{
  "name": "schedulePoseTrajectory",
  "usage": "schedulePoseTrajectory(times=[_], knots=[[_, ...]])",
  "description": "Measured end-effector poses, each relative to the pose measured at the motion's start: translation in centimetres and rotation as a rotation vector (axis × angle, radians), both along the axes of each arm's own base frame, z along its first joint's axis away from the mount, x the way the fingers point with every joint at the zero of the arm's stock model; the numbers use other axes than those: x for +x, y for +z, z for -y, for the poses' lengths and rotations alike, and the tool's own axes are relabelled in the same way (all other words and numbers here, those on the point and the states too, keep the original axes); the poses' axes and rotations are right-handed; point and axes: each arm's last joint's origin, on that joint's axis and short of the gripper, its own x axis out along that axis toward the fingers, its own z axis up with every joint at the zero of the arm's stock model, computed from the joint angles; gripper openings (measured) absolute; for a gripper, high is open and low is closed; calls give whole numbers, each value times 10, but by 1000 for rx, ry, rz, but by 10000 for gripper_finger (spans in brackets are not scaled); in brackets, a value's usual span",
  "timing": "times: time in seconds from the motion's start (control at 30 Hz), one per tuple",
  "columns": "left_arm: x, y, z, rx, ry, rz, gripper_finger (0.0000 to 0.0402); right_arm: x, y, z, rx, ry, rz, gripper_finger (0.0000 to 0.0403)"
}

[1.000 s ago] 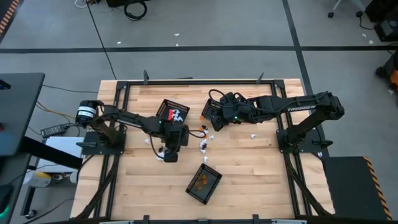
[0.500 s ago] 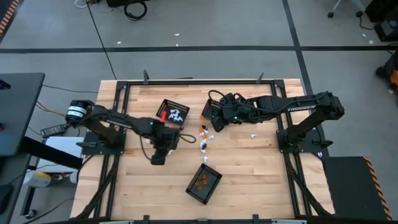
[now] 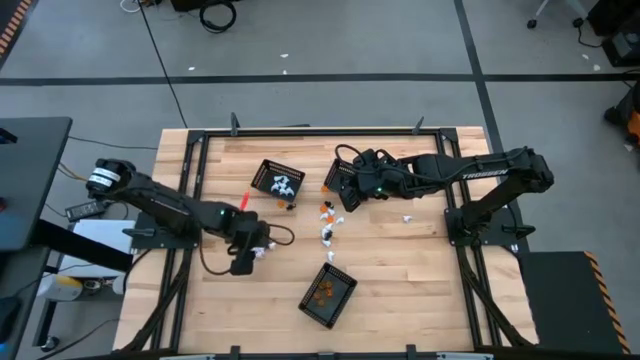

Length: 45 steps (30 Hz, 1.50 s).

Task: Sort Halloween decoration
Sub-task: Put the white ghost toy into the top left black basket

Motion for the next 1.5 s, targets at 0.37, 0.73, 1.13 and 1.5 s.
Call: schedulePoseTrajectory(times=[0.37, 0.73, 1.13, 1.5], knots=[[-4, -7, 14, 97, 13, 18, 246, 1, 0, 1, 1, -2, 7, 124], [6, -30, 21, 174, -31, -15, 226, 1, 1, 1, 7, -6, 16, 124], [6, -30, 22, 167, -34, -17, 168, 1, 1, 1, 9, -5, 17, 124], [5, -30, 21, 172, -35, -21, 155, 1, 1, 1, 8, -6, 17, 124]])
